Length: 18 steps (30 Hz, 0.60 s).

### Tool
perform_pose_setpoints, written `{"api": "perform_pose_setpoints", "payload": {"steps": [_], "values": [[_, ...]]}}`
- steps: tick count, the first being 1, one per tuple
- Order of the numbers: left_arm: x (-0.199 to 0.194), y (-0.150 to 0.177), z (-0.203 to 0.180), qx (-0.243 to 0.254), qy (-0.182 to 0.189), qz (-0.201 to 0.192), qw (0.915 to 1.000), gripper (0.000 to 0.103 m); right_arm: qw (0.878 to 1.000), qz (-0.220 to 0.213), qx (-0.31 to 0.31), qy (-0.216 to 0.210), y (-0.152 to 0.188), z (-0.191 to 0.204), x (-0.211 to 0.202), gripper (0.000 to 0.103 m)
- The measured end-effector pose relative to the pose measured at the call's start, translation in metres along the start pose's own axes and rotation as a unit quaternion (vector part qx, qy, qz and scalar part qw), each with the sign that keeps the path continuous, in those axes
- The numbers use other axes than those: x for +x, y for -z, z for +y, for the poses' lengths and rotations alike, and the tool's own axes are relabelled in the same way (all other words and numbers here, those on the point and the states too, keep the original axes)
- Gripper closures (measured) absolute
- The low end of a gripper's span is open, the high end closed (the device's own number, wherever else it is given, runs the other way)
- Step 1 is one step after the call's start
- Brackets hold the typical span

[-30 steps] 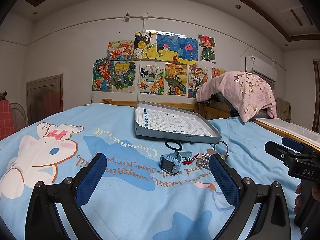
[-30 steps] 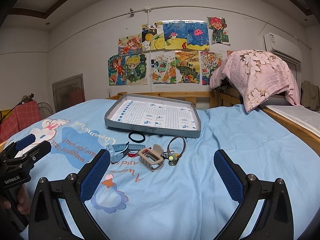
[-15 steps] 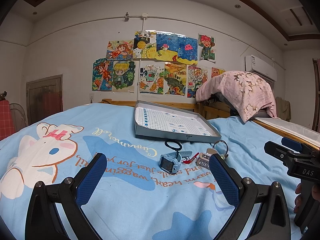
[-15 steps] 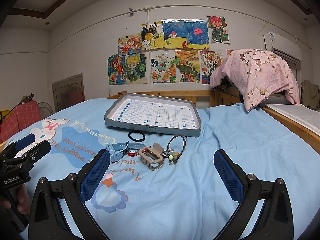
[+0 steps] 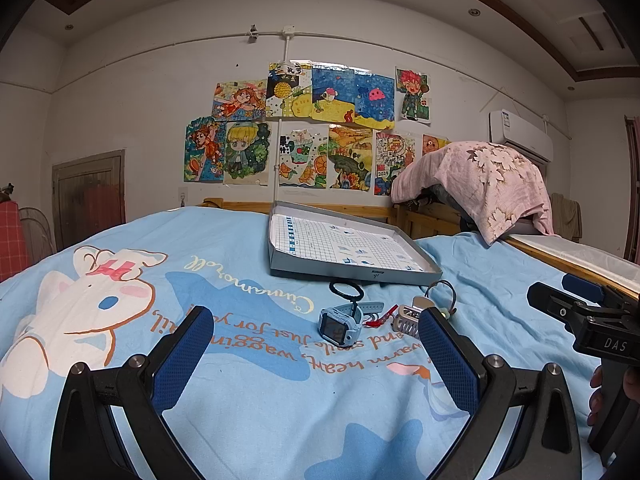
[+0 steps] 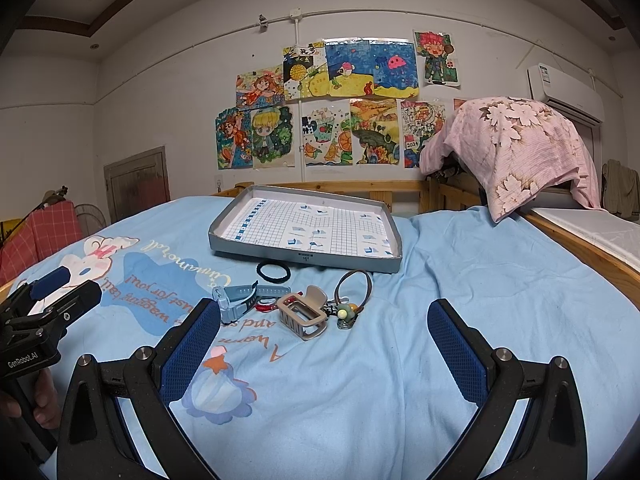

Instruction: Organize jewelry

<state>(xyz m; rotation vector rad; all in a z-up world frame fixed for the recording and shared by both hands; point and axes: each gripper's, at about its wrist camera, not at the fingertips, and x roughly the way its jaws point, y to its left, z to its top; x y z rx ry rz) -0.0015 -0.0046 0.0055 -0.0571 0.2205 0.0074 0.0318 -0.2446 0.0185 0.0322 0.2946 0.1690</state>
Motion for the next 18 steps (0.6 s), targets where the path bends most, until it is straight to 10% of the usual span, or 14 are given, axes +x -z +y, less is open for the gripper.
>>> {"api": "perform_pose_setpoints", "payload": {"steps": [18], "values": [[-0.0001, -0.0028, -0.0009, -0.003, 0.001, 0.010, 0.9999, 0.000, 1.000, -0.006, -0.005, -0.007, 0.0051, 0.0026, -0.0020, 0.001]]}}
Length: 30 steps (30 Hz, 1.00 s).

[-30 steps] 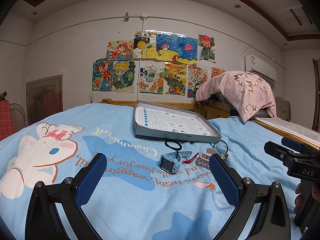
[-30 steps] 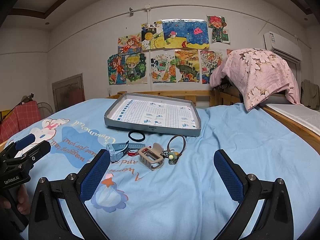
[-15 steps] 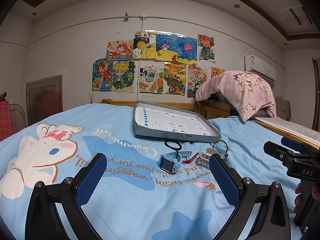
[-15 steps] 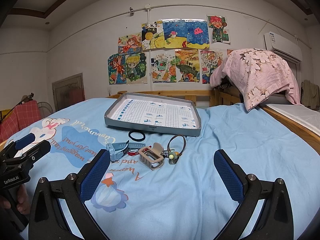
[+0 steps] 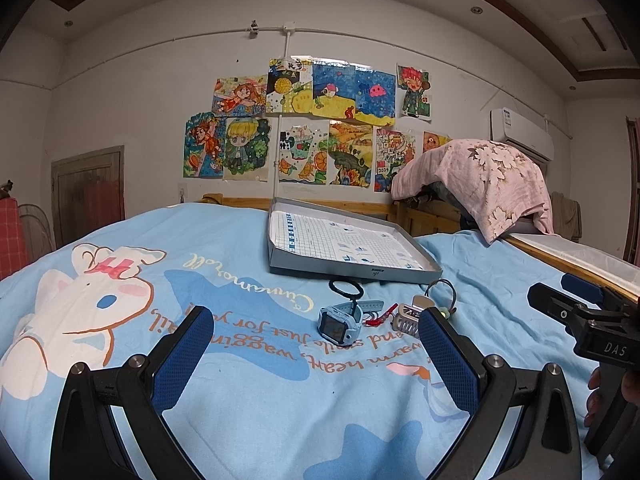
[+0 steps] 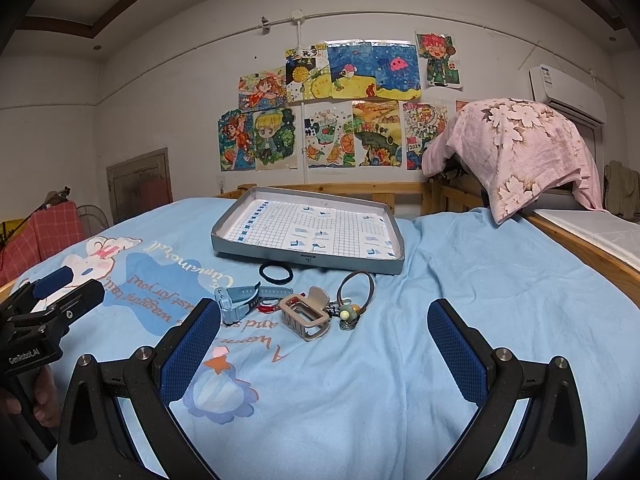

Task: Organize jewelry
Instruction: 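Grasp the light-blue smartwatch with the left tool while the right tool grasps the beige buckle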

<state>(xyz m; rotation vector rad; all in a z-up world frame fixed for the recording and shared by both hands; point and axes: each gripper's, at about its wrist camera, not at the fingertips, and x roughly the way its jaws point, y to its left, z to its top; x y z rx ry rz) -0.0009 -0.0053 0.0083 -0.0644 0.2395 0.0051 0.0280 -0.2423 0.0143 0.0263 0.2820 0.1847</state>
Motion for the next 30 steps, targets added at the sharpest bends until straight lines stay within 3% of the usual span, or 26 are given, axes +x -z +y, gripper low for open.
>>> {"api": "perform_pose_setpoints", "payload": {"steps": [8, 17, 20, 30], "values": [[0.029, -0.016, 0.010, -0.028, 0.018, 0.021, 0.9992, 0.000, 1.000, -0.009, -0.018, -0.020, -0.031, -0.001, 0.029, 0.001], [0.084, -0.045, 0.017, -0.041, 0.025, 0.035, 0.9982, 0.000, 0.999, -0.022, -0.018, -0.033, -0.066, -0.002, 0.091, 0.001], [0.106, -0.048, 0.018, -0.039, 0.022, 0.054, 0.9975, 0.000, 0.999, -0.022, -0.004, -0.024, -0.067, -0.003, 0.109, 0.001], [0.164, -0.031, 0.023, -0.012, 0.030, 0.116, 0.9927, 0.000, 0.996, 0.050, -0.008, -0.073, -0.038, -0.007, 0.162, 0.001]]}}
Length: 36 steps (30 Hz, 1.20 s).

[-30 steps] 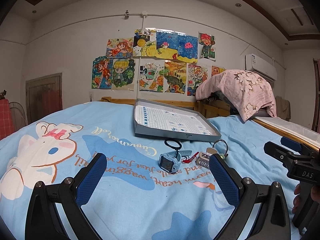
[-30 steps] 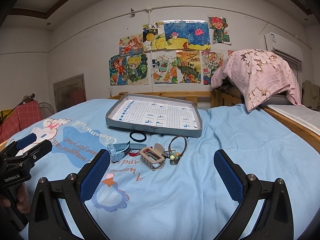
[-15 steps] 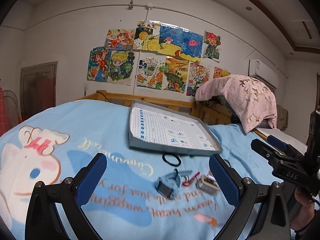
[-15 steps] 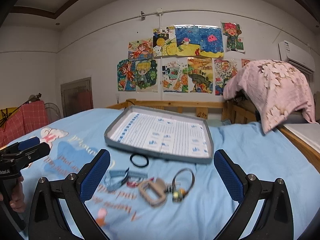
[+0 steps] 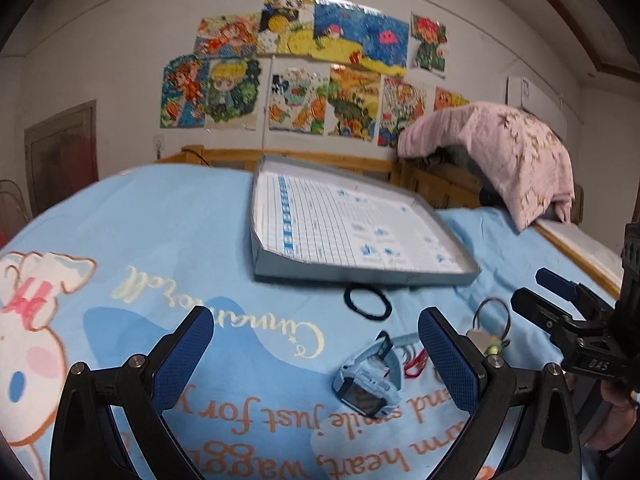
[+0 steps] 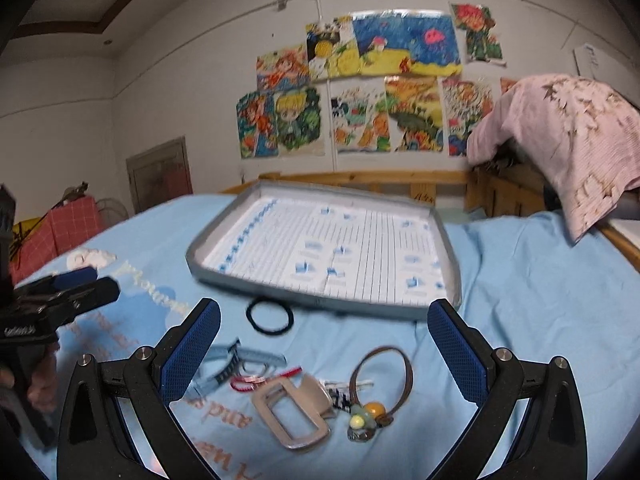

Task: Organize jewelry
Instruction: 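Grasp the light-blue smartwatch with the left tool while the right tool grasps the beige buckle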

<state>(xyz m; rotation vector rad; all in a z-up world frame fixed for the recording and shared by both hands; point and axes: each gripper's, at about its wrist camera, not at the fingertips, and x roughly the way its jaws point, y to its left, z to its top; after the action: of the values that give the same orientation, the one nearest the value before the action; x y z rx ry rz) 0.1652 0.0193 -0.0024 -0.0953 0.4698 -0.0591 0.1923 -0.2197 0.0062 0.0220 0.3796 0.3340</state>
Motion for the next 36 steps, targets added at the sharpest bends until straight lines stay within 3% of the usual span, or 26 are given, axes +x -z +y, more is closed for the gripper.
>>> {"api": "perform_pose_setpoints", "payload": {"steps": [9, 14, 15, 21, 28, 33, 36], "values": [[0.026, 0.030, 0.009, -0.003, 0.073, 0.058, 0.9956, 0.000, 0.994, 0.089, 0.026, -0.060, 0.037, -0.022, 0.020, 0.003], [0.032, 0.043, -0.002, 0.027, 0.107, 0.080, 0.9906, 0.000, 0.988, 0.121, 0.009, -0.094, 0.047, -0.016, 0.027, 0.028], [0.033, 0.043, -0.004, 0.032, 0.110, 0.082, 0.9900, 0.001, 0.988, 0.123, 0.003, -0.098, 0.049, -0.013, 0.028, 0.033], [0.040, 0.045, 0.000, 0.025, 0.122, 0.101, 0.9870, 0.010, 0.985, 0.136, -0.010, -0.108, 0.054, -0.006, 0.030, 0.042], [0.052, 0.046, -0.005, 0.037, 0.125, 0.122, 0.9839, 0.011, 0.985, 0.118, 0.000, -0.129, 0.054, -0.008, 0.020, 0.044], [0.066, 0.047, -0.009, 0.046, 0.124, 0.145, 0.9807, 0.024, 0.982, 0.135, -0.006, -0.134, 0.058, -0.003, 0.024, 0.045], [0.071, 0.047, -0.009, 0.042, 0.126, 0.150, 0.9797, 0.026, 0.980, 0.147, -0.006, -0.132, 0.061, -0.003, 0.028, 0.048]]}}
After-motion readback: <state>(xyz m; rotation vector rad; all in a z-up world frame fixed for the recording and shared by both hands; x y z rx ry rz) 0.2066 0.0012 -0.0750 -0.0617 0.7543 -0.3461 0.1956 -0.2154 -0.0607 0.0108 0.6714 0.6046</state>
